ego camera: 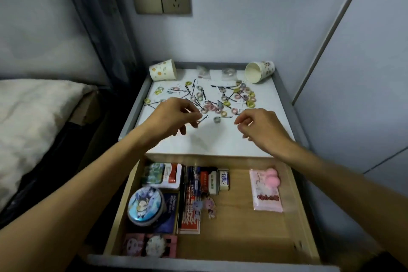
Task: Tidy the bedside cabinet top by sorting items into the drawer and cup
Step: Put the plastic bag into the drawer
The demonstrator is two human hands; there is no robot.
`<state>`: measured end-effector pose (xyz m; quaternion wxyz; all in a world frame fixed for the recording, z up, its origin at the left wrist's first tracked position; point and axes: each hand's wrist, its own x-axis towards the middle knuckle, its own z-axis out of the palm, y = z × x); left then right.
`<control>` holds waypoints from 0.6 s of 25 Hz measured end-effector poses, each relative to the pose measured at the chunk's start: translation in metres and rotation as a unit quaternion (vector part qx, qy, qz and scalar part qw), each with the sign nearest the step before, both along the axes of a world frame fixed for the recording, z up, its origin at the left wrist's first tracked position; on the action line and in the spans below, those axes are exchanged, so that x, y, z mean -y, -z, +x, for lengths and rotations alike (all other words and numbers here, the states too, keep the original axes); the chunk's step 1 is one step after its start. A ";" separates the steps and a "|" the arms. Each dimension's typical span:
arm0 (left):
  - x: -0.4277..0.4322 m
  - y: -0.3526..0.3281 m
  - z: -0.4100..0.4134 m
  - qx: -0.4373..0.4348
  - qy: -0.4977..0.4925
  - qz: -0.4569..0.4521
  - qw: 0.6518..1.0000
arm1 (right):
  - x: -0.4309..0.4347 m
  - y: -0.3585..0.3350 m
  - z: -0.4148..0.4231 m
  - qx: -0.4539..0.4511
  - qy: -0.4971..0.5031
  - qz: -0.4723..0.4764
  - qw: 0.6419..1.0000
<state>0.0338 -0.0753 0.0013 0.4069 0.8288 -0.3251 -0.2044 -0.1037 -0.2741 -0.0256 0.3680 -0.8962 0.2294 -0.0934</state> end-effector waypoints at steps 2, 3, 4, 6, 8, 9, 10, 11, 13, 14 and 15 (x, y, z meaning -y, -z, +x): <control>0.016 -0.017 0.020 -0.021 -0.040 -0.036 0.998 | 0.021 -0.015 0.029 0.013 0.000 -0.044 0.999; 0.025 -0.021 0.030 -0.033 -0.054 -0.047 0.997 | 0.031 -0.018 0.044 0.015 0.001 -0.068 0.998; 0.034 -0.023 0.040 -0.042 -0.066 -0.054 0.995 | 0.041 -0.019 0.061 0.012 -0.001 -0.093 0.996; 0.053 -0.019 0.064 -0.050 -0.085 -0.057 0.993 | 0.061 -0.016 0.096 -0.007 -0.012 -0.141 0.990; 0.072 -0.008 0.088 -0.027 -0.103 -0.039 0.994 | 0.081 -0.010 0.131 -0.030 -0.024 -0.179 0.983; 0.083 -0.001 0.100 0.001 -0.112 -0.023 0.993 | 0.092 -0.008 0.149 -0.038 -0.026 -0.191 0.981; 0.093 0.005 0.111 0.036 -0.124 -0.008 0.992 | 0.102 -0.005 0.167 -0.047 -0.023 -0.201 0.978; 0.103 0.011 0.122 0.072 -0.135 -0.002 0.988 | 0.110 -0.002 0.184 -0.056 -0.017 -0.213 0.975; 0.123 0.021 0.141 0.136 -0.143 0.003 0.980 | 0.120 0.006 0.212 -0.079 -0.003 -0.234 0.969; 0.134 0.026 0.150 0.157 -0.140 0.012 0.977 | 0.122 0.010 0.223 -0.089 0.005 -0.239 0.967; 0.146 0.031 0.159 0.173 -0.134 0.030 0.975 | 0.125 0.016 0.232 -0.098 0.015 -0.244 0.965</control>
